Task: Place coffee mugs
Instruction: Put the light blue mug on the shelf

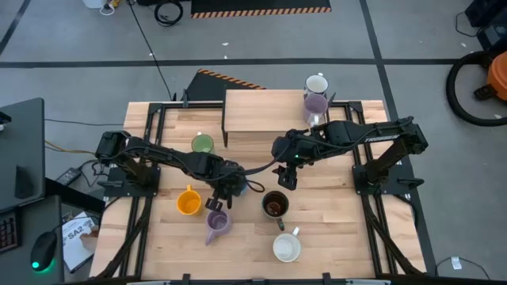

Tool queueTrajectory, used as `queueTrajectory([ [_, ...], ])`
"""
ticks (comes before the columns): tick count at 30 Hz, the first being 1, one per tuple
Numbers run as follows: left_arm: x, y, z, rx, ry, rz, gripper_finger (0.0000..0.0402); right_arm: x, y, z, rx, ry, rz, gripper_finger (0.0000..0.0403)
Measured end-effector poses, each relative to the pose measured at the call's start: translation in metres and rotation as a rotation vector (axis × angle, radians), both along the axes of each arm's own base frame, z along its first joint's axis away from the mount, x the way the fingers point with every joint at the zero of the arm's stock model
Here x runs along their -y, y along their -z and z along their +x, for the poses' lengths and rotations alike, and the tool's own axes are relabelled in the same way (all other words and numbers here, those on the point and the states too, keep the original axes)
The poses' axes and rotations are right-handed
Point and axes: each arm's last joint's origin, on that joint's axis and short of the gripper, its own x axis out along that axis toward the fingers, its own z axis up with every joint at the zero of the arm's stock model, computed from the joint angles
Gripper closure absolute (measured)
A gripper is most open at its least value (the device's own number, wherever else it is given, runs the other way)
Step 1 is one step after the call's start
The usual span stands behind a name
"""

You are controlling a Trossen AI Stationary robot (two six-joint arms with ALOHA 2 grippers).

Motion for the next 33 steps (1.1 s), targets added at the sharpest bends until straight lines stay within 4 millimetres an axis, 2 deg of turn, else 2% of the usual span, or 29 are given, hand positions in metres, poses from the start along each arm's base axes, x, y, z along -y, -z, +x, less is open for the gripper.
queueTrajectory([
  [5, -0.001, -0.004, -0.001, 0.006, -0.049, -0.014, 0.0272, 0.000, 0.000, 0.000, 0.000, 0.001, 0.001, 0.0156],
  [13, 0.000, -0.019, -0.007, 0.041, -0.182, -0.105, 0.0269, 0.002, 0.001, -0.003, -0.030, -0.008, -0.015, 0.0156],
  [17, 0.002, -0.030, -0.010, 0.060, -0.377, -0.237, 0.0269, 0.010, -0.002, -0.010, -0.060, -0.015, -0.039, 0.0156],
  [22, 0.013, -0.042, -0.002, 0.182, -0.588, -0.380, 0.0271, 0.026, -0.010, -0.019, -0.052, -0.008, -0.108, 0.0156],
  [24, 0.021, -0.043, 0.002, 0.257, -0.626, -0.381, 0.0275, 0.031, -0.015, -0.027, -0.049, 0.012, -0.131, 0.0156],
  [27, 0.029, -0.045, 0.005, 0.350, -0.708, -0.350, 0.0279, 0.035, -0.026, -0.049, -0.058, 0.032, -0.151, 0.0156],
  [33, 0.029, -0.044, 0.007, 0.434, -0.879, -0.302, 0.0280, 0.035, -0.053, -0.098, 0.024, 0.033, -0.166, 0.0156],
])
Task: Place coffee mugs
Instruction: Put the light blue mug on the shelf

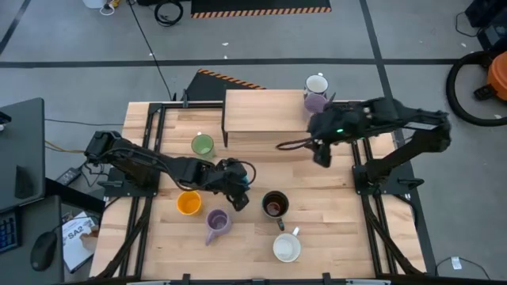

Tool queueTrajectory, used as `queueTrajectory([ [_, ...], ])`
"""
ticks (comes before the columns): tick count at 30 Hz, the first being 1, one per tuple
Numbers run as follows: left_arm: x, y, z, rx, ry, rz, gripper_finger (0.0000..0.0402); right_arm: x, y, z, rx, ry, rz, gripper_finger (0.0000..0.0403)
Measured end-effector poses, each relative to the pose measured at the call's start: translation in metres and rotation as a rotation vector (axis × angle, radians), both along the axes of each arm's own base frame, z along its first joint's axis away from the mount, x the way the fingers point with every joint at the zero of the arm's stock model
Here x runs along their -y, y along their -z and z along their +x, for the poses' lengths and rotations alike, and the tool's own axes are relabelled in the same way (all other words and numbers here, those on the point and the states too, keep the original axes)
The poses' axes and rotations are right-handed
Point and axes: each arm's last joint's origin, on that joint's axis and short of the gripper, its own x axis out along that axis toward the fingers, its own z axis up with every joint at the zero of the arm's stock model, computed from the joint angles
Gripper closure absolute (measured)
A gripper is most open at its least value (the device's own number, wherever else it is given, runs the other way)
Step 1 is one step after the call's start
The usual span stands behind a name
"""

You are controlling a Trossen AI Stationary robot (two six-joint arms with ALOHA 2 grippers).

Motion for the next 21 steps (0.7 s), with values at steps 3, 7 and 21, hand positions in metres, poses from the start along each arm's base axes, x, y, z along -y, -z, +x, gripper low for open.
queueTrajectory([
  [3, 0.001, 0.012, 0.005, -0.027, -0.043, -0.002, 0.0280, -0.002, -0.012, -0.017, 0.082, -0.004, 0.002, 0.0156],
  [7, 0.003, 0.021, 0.013, -0.014, -0.067, -0.023, 0.0280, -0.006, -0.021, -0.031, 0.148, -0.008, -0.007, 0.0156],
  [21, 0.012, 0.011, 0.014, -0.082, -0.109, 0.129, 0.0281, -0.022, -0.020, -0.033, 0.150, -0.066, -0.021, 0.0156],
])
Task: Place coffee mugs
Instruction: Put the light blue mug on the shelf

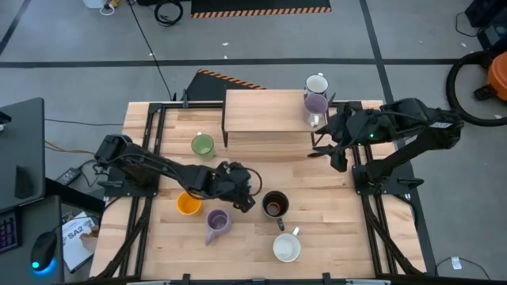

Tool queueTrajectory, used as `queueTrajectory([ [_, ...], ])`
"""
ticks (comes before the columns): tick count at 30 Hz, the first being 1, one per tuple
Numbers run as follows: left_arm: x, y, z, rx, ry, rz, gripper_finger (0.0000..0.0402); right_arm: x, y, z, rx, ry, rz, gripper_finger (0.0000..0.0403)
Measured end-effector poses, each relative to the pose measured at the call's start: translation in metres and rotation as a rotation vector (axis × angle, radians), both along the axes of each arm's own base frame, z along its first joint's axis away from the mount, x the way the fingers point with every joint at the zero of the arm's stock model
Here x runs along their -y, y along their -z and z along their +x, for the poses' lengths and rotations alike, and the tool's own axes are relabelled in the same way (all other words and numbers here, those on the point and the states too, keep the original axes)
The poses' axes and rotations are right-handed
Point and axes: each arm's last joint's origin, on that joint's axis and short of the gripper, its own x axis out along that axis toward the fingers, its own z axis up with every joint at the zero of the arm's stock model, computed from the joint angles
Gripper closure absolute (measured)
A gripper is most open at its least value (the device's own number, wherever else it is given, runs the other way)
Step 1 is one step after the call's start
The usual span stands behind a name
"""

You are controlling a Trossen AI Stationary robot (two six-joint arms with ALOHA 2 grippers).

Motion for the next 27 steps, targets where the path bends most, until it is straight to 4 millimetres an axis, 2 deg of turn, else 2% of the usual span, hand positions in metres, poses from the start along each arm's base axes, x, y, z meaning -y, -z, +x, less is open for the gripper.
queueTrajectory([
  [11, 0.003, 0.013, 0.008, -0.017, -0.001, -0.010, 0.0281, -0.004, 0.002, 0.004, -0.001, 0.003, -0.007, 0.0156],
  [14, 0.004, 0.024, 0.010, -0.059, 0.013, -0.025, 0.0281, -0.004, 0.002, 0.005, -0.004, 0.003, -0.007, 0.0156],
  [27, 0.004, 0.047, 0.012, -0.176, 0.011, -0.034, 0.0281, -0.006, 0.004, 0.012, -0.008, -0.001, -0.006, 0.0156],
])
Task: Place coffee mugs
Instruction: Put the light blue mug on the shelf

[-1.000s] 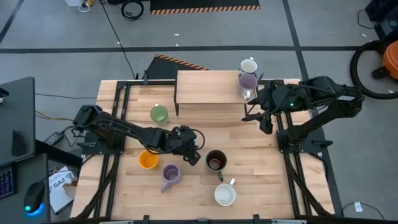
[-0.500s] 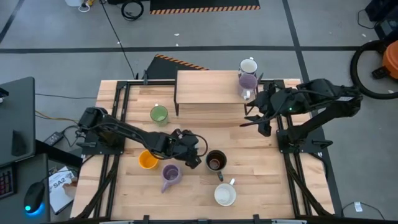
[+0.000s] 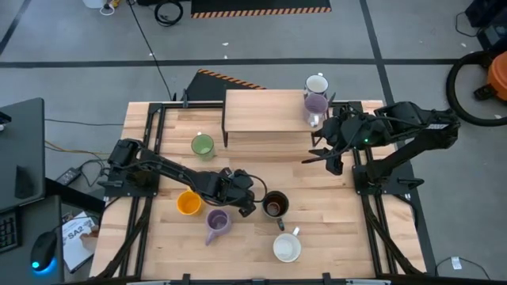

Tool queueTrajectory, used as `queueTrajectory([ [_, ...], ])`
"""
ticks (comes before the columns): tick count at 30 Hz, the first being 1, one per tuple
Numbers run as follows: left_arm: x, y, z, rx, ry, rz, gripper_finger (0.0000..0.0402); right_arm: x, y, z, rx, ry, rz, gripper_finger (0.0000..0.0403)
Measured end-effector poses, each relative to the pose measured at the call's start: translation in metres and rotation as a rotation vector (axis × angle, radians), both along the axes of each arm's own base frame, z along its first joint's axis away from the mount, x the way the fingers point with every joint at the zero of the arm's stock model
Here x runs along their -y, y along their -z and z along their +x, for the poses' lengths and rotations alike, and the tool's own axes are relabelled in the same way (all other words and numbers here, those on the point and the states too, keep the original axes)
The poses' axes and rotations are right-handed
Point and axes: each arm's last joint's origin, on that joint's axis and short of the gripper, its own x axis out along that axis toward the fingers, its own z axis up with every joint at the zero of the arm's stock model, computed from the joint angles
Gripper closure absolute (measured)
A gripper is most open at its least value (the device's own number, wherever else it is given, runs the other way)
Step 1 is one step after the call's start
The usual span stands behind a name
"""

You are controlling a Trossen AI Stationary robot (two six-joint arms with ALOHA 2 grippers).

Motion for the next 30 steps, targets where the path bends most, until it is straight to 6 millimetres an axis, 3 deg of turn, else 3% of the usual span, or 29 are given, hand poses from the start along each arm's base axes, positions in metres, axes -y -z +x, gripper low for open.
queueTrajectory([
  [8, -0.004, 0.017, 0.005, -0.082, 0.031, -0.077, 0.0281, 0.000, 0.000, 0.001, 0.005, 0.003, 0.004, 0.0156],
  [13, -0.010, 0.017, 0.005, -0.098, 0.021, -0.088, 0.0285, -0.002, 0.000, 0.000, 0.006, -0.005, 0.006, 0.0156],
  [19, -0.019, 0.018, 0.007, -0.125, 0.067, -0.140, 0.0342, -0.003, 0.000, 0.000, 0.005, -0.010, 0.006, 0.0156],
  [21, -0.022, 0.015, 0.006, -0.133, 0.088, -0.140, 0.0365, -0.003, 0.000, 0.000, 0.005, -0.012, 0.006, 0.0156],
  [25, -0.025, 0.007, 0.004, -0.141, 0.150, -0.163, 0.0367, -0.005, 0.000, -0.001, -0.001, -0.020, 0.004, 0.0156],
  [30, -0.022, -0.033, 0.004, -0.077, 0.373, -0.155, 0.0371, -0.004, 0.002, -0.007, -0.040, -0.035, -0.015, 0.0156],
])
